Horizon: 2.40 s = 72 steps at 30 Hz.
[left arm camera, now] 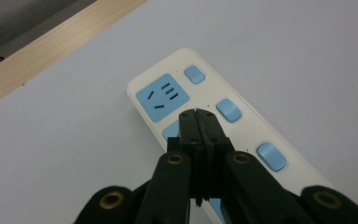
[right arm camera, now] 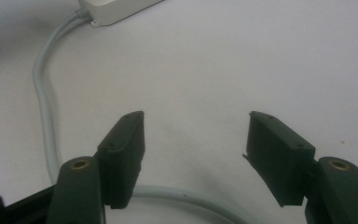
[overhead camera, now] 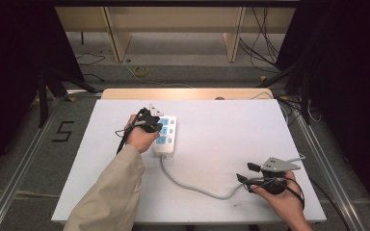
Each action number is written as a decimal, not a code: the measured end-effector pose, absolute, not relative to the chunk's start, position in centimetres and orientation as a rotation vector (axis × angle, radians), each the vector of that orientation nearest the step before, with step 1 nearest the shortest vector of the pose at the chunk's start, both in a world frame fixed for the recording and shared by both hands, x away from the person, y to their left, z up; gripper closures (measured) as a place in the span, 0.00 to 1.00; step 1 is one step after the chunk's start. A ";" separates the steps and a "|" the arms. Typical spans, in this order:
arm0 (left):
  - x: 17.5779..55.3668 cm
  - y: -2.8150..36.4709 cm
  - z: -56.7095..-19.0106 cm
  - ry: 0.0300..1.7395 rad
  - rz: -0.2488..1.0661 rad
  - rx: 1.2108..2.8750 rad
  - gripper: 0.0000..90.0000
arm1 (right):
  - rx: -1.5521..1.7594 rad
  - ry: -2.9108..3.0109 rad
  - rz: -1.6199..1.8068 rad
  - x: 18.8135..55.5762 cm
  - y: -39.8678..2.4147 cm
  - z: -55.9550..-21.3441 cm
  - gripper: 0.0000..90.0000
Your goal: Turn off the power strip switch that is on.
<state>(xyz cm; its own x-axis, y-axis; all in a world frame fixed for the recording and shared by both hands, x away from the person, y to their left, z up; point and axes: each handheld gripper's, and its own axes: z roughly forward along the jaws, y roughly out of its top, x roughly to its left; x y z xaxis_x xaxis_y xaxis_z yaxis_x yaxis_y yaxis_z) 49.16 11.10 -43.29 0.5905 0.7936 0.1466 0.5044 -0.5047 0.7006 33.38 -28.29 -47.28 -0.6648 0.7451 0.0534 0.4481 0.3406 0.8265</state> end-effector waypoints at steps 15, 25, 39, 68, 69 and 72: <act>50.4 9.9 -43.1 1.003 0.621 2.228 1.00 | 1.060 2.278 1.241 33.4 -28.3 -47.3 0.42; 51.1 9.2 -43.1 0.996 0.625 2.247 1.00 | 1.061 2.276 1.244 33.4 -28.3 -47.3 0.42; 51.9 8.7 -43.4 1.000 0.638 2.255 1.00 | 1.059 2.277 1.243 33.4 -28.3 -47.3 0.42; 52.9 7.5 -43.5 0.996 0.631 2.262 1.00 | 1.058 2.279 1.245 33.5 -28.3 -47.3 0.42; 53.0 7.5 -43.5 0.998 0.632 2.263 1.00 | 1.058 2.279 1.245 33.4 -28.3 -47.3 0.42; 53.1 7.5 -43.6 0.997 0.635 2.267 1.00 | 1.054 2.278 1.245 33.5 -28.4 -47.3 0.42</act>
<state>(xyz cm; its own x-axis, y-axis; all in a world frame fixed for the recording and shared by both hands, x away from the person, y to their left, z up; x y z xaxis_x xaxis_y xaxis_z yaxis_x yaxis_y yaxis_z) 53.10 7.51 -43.58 0.6081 0.7712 0.1882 0.4972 -0.5548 0.6671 33.46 -28.37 -47.31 -0.6678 0.7424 0.0542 0.4465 0.3413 0.8271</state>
